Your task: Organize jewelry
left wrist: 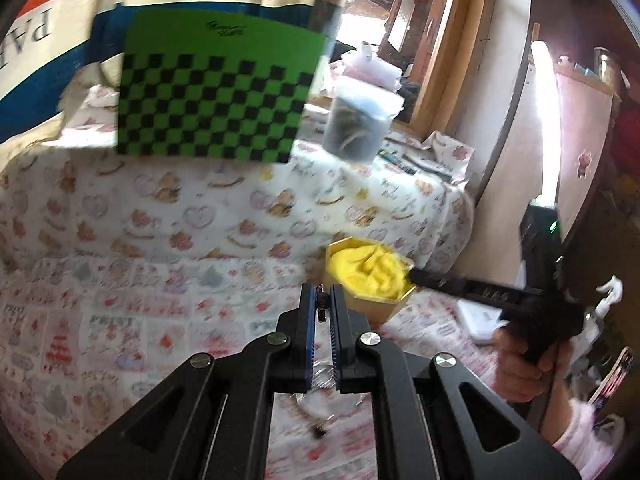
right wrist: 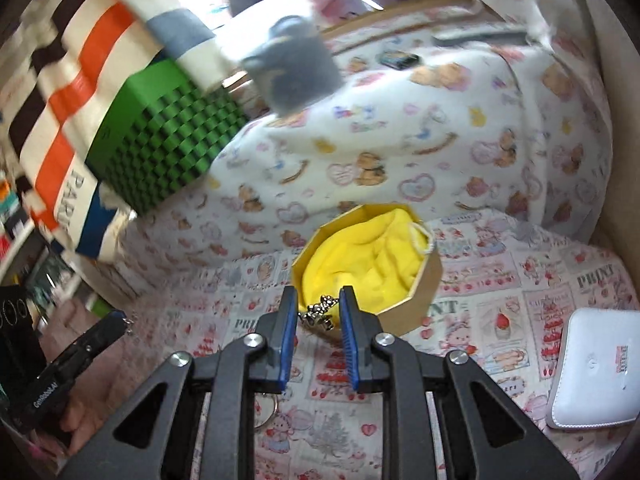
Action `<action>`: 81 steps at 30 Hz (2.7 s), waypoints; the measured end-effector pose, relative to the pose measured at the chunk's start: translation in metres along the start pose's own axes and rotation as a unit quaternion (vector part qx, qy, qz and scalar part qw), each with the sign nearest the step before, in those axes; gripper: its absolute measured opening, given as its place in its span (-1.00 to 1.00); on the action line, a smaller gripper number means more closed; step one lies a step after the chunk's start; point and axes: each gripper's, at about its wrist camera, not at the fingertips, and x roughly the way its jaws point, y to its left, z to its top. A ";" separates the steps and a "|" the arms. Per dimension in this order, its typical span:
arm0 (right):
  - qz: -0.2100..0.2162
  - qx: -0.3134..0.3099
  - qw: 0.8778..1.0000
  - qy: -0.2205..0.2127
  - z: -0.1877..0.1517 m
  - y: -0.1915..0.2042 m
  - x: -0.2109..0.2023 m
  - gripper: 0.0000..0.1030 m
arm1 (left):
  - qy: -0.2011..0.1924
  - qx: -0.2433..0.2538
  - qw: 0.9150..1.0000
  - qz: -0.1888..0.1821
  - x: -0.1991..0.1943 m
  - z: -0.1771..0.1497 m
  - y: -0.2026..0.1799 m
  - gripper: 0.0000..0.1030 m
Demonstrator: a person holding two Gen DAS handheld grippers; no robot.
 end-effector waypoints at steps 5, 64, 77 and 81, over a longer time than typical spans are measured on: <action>0.037 0.056 0.998 0.004 0.004 -0.021 0.004 -0.62 | -0.006 -0.001 1.000 -0.002 0.023 0.023 -0.019 -0.88; 0.020 -0.003 0.999 0.043 -0.013 0.008 0.025 -0.27 | -0.015 0.010 0.992 0.122 -0.002 0.004 0.031 -0.41; -0.035 -0.057 0.997 0.044 -0.034 0.045 0.021 -0.21 | 0.109 -0.050 0.991 0.055 0.049 -0.033 0.054 -0.40; -0.045 -0.062 0.996 0.041 -0.035 0.046 0.021 -0.17 | 0.120 -0.048 0.991 0.043 0.060 -0.039 0.053 -0.43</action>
